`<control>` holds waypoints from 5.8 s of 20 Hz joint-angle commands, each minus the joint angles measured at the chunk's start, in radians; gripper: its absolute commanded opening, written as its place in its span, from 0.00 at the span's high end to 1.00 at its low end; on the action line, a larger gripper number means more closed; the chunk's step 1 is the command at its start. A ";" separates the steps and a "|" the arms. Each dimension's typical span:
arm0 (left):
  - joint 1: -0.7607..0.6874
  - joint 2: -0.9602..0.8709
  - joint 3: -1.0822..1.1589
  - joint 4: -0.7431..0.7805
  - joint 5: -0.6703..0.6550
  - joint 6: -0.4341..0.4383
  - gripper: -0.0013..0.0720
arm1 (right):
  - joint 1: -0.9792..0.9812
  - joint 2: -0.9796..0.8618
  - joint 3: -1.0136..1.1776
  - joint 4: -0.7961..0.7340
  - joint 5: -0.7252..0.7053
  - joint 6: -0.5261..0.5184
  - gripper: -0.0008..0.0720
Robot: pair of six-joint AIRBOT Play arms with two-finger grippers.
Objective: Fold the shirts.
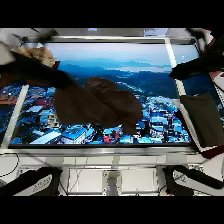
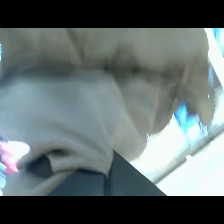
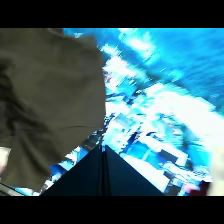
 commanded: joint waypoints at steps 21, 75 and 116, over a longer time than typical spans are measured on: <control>0.022 0.019 -0.169 0.204 0.091 -0.057 0.96 | 0.023 -0.343 -0.632 0.367 -0.215 0.021 0.35; 0.021 -0.296 -0.452 -0.025 0.837 -0.212 0.02 | 0.211 -0.523 -0.156 0.332 -0.795 0.048 0.78; -0.572 -0.053 -0.756 0.303 0.789 -0.191 0.31 | -0.190 -0.258 -0.827 0.361 -0.378 0.019 0.39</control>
